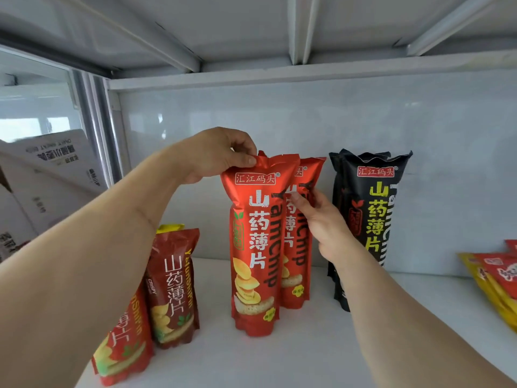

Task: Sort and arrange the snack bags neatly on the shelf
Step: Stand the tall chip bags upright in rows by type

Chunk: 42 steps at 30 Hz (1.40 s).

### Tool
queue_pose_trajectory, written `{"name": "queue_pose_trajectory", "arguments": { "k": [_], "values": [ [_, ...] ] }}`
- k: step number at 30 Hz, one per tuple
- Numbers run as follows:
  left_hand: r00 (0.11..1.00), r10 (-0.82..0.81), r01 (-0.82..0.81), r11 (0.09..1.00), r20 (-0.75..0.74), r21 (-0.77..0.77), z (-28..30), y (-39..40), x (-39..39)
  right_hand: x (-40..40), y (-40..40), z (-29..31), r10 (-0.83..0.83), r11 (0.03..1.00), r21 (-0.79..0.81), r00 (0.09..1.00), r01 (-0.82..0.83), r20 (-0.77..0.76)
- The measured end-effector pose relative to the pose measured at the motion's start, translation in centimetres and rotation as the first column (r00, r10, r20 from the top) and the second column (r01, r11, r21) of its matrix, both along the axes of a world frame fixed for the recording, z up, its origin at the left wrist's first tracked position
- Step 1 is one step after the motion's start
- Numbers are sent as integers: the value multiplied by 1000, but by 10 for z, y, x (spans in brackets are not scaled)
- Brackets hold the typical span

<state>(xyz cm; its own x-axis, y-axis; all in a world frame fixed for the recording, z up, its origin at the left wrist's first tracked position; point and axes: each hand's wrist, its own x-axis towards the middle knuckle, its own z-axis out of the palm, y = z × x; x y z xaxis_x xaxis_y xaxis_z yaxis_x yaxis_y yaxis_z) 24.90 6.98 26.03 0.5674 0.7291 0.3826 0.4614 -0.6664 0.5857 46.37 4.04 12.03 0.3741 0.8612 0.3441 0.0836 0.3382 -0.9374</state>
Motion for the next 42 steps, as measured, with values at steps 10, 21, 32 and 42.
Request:
{"name": "queue_pose_trajectory", "arguments": {
  "k": [10,21,32,42],
  "values": [
    [873,197,-152,979,446,-136,-49,-2,35,-9,-16,-20,-16,998,-67,998,12,-62],
    [684,244,65,918,687,-390,-168,-25,54,-29,-42,-76,-19,1000,1,998,19,67],
    [727,223,333,713,649,-617,-244,-3,48,-29,-32,-146,-3,1000,-17,999,4,41],
    [712,203,400,670,672,-626,-269,2,76,-15,-40,-147,-2,996,-89,999,-1,-34]
  ]
}}
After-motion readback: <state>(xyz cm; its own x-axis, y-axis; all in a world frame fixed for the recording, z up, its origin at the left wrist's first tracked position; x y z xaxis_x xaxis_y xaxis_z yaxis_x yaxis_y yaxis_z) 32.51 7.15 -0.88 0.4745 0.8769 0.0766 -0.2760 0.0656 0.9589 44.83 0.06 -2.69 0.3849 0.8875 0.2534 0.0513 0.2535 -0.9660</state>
